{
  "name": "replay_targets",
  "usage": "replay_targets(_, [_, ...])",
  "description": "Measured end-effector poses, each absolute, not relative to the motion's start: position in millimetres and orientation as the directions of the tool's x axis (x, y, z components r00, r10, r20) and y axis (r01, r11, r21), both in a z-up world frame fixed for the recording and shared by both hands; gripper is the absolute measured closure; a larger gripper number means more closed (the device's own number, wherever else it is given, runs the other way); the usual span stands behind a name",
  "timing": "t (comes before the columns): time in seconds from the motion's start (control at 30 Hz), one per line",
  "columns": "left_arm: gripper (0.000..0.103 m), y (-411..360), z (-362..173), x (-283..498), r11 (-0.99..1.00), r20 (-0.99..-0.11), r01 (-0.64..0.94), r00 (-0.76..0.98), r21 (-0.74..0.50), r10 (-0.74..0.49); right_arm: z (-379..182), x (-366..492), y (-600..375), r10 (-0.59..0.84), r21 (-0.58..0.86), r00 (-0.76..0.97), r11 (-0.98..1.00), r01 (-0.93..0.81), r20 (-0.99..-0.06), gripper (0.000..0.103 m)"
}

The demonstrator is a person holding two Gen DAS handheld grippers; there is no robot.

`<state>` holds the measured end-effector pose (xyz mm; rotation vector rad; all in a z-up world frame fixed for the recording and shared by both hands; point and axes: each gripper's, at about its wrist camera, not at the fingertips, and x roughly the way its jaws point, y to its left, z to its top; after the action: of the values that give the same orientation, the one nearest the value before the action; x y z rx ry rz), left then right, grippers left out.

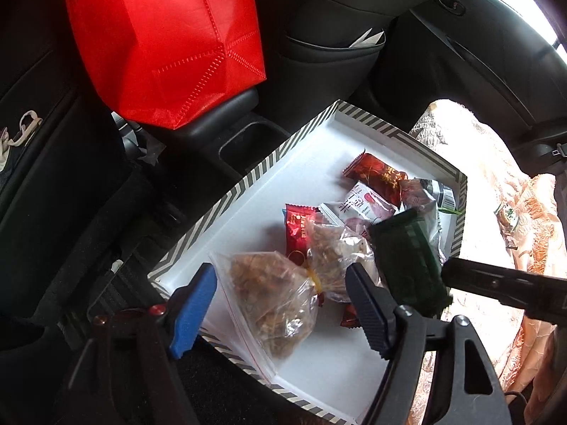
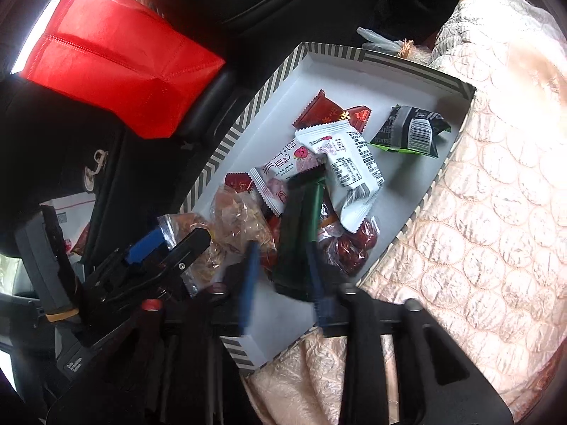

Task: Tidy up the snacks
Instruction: 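Lower both snacks into the tray and open both grippers, then withdraw both open grippers from the tray over the shawl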

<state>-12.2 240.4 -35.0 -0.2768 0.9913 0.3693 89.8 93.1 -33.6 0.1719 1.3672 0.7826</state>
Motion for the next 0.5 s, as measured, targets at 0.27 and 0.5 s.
replay_targets(0.27, [0.023,232,-25,-12,0.909,-0.838,-0.414,0.511,-0.044,0.192,-22,83,71,0.609,0.553,0.026,0.737,-0.389,-0.793,0.066])
replay_targets(0.5, [0.022,218,-20,-8,0.923,-0.835,-0.384,0.516,-0.027,0.19,-20,84,46,0.608,0.555,0.055,0.755,-0.35,-0.792,0.066])
